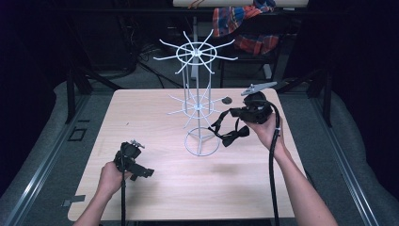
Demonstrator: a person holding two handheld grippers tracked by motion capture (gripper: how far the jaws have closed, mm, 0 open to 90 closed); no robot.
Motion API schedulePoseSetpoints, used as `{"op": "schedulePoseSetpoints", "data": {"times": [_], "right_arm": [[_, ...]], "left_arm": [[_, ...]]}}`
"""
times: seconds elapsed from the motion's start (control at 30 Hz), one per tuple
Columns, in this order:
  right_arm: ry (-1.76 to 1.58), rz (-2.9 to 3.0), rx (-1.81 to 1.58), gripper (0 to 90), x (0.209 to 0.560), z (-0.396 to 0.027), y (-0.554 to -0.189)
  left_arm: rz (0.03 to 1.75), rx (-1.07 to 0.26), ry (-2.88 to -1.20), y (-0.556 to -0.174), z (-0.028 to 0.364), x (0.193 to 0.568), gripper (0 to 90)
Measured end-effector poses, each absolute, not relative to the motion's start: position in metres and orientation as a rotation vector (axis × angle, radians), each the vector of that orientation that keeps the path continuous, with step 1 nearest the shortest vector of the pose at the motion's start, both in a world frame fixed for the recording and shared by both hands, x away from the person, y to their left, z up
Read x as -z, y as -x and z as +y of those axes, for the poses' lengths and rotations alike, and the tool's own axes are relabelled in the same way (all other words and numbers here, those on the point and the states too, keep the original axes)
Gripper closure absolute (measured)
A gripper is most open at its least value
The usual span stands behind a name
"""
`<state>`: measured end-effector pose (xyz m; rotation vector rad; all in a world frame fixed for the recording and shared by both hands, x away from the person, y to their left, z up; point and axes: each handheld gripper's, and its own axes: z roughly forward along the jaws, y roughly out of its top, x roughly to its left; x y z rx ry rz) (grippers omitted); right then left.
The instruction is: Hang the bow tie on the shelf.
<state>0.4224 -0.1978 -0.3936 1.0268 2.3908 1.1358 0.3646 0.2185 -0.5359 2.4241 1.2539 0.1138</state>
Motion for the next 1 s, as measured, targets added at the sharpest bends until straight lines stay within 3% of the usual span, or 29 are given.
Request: {"op": "schedulePoseSetpoints", "data": {"times": [1.0], "right_arm": [[-1.065,2.446,-1.103,88.7,0.421,-0.191,-0.429]], "left_arm": [[1.248,-0.110,-2.426,-0.365,0.218,0.536,0.1]]}}
